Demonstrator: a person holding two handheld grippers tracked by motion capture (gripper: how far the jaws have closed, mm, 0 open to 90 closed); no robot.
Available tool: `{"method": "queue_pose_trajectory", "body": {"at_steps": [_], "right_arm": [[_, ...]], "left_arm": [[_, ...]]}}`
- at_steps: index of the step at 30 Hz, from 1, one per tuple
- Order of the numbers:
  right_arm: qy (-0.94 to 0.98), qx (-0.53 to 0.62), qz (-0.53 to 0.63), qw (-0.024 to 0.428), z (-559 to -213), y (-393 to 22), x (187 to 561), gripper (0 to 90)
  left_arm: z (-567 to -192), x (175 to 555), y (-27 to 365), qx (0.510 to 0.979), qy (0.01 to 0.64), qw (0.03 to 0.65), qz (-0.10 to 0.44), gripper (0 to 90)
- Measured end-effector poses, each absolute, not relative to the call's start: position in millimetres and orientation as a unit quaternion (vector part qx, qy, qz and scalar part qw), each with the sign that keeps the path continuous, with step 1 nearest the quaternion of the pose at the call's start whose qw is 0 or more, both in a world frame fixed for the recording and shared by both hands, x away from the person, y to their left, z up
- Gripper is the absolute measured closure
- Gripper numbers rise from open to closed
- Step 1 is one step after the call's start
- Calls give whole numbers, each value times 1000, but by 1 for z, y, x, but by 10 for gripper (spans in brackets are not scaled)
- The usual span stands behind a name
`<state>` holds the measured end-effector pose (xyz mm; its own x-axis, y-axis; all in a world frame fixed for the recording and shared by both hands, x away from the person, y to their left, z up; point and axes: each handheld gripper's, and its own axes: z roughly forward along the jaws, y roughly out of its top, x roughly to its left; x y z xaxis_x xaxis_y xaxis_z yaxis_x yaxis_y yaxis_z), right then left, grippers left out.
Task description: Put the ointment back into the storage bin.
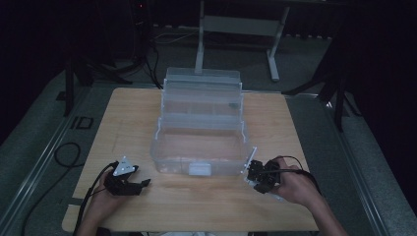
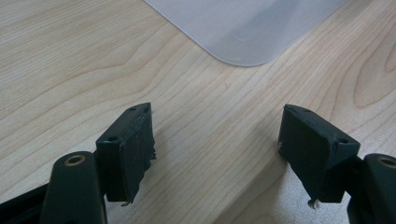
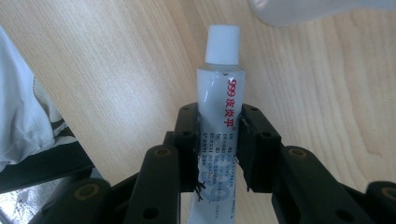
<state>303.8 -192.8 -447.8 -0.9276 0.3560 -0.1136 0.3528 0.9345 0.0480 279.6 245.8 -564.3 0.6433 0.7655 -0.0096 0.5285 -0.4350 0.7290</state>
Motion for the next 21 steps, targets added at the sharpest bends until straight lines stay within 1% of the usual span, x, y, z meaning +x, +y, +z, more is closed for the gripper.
{"method": "queue_pose_trajectory", "body": {"at_steps": [9,21], "right_arm": [[982,173,15,70,-433,-193,308,704],[984,163,12,72,-422,-192,314,704]], "left_arm": [[-564,280,246,831,390,362,164,273],[-564,280,246,831,390,362,164,274]]}}
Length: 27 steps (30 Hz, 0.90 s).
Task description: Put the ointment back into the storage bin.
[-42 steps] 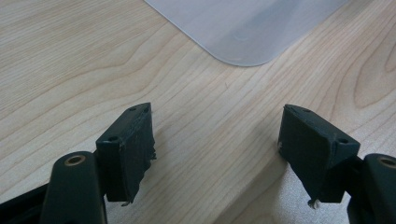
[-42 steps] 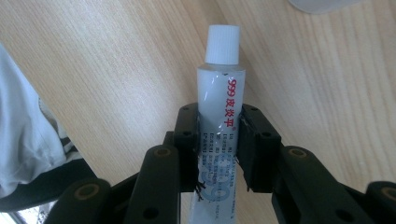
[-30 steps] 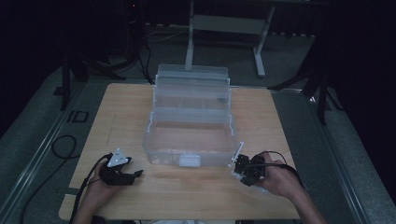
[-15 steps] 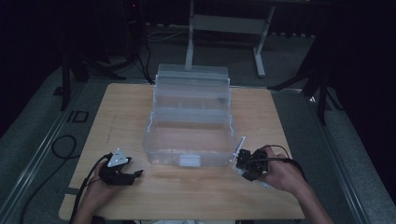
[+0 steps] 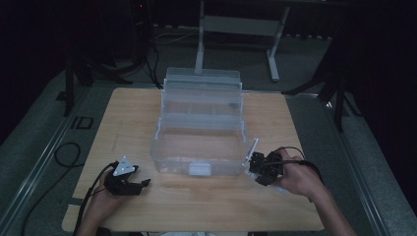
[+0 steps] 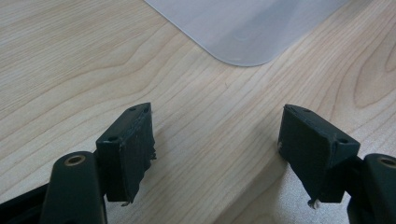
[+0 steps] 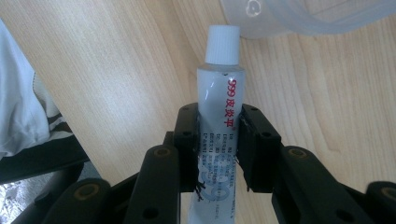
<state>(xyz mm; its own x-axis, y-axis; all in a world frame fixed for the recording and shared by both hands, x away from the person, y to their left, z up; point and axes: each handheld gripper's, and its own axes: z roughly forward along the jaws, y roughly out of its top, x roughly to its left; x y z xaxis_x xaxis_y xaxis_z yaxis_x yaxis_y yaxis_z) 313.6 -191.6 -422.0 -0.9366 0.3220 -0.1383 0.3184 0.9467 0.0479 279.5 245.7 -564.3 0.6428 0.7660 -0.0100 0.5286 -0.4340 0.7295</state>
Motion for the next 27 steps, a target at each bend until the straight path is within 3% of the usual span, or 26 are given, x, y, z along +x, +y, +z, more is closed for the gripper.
{"method": "queue_pose_trajectory", "body": {"at_steps": [27], "right_arm": [[988,130,45,76,-393,-188,330,704]], "left_arm": [[-564,279,246,830,390,362,164,274]]}}
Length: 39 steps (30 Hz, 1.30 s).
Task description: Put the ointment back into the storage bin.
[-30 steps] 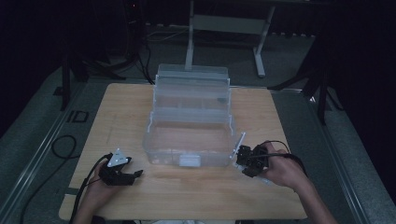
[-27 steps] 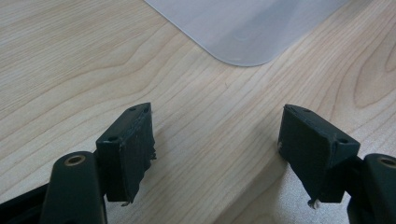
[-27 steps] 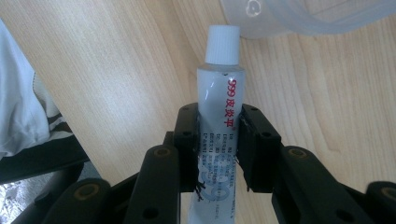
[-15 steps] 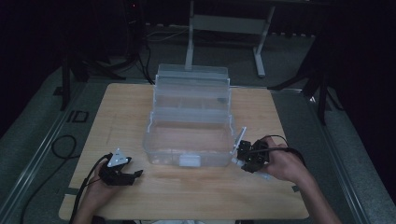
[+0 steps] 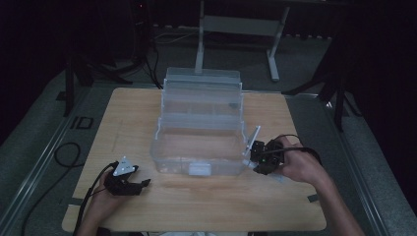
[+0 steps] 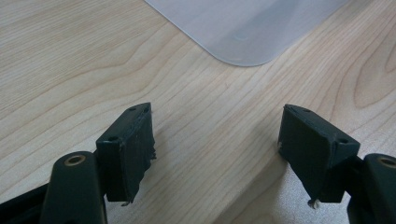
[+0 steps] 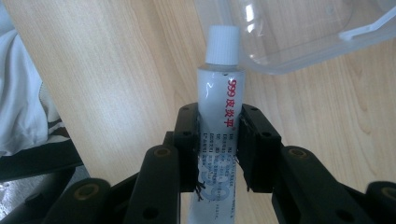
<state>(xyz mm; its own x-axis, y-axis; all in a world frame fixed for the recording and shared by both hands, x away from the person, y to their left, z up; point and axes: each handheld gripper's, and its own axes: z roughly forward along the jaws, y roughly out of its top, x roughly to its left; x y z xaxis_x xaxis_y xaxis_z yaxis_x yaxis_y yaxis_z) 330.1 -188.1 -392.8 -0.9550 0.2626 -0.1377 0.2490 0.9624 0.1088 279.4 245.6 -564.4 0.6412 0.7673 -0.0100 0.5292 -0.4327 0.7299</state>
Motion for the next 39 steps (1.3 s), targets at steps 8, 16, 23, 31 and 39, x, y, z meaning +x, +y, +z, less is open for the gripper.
{"method": "queue_pose_trajectory", "body": {"at_steps": [8,16,23,31,39], "right_arm": [[989,113,49,78,-386,-181,337,703],[991,102,52,75,-385,-175,343,703],[991,93,50,76,-385,-170,349,703],[992,85,49,76,-384,-166,354,703],[994,69,48,76,-384,-159,360,703]], "left_arm": [[-564,279,246,831,390,362,165,273],[-564,279,246,831,390,362,164,274],[-564,279,246,830,391,362,164,274],[-564,279,246,830,390,362,165,274],[-564,279,246,830,391,362,165,274]]}}
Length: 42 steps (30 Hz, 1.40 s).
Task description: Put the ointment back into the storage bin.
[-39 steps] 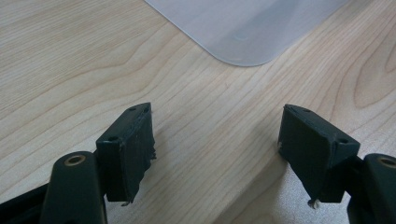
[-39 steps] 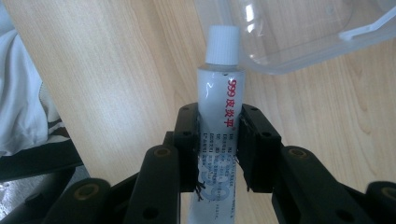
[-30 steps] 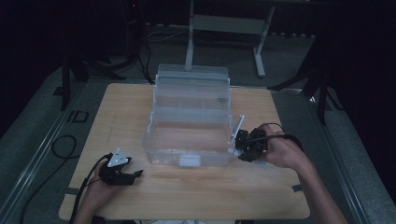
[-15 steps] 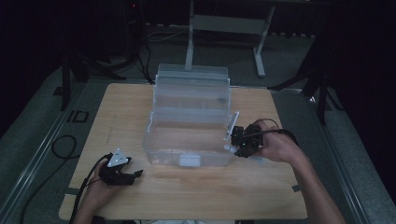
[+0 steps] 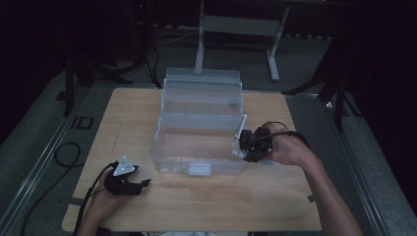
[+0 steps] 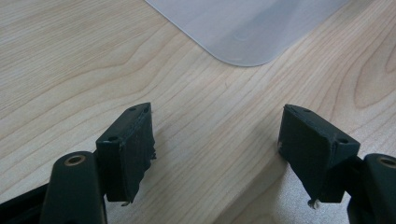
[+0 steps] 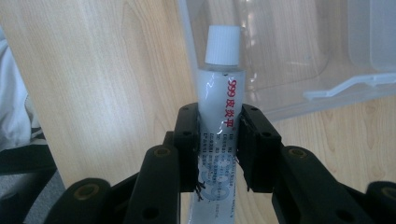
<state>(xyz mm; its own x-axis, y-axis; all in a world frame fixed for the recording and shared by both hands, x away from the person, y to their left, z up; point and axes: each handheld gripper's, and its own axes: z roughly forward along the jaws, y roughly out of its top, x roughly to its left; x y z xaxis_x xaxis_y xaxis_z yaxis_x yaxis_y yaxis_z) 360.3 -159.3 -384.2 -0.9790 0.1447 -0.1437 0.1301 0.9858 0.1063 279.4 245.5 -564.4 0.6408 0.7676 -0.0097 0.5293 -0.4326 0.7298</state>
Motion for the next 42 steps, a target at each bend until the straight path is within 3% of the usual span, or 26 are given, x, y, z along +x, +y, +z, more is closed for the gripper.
{"method": "queue_pose_trajectory", "body": {"at_steps": [42], "right_arm": [[996,27,49,75,-379,-134,376,703]], "left_arm": [[-564,279,246,830,390,362,164,273]]}}
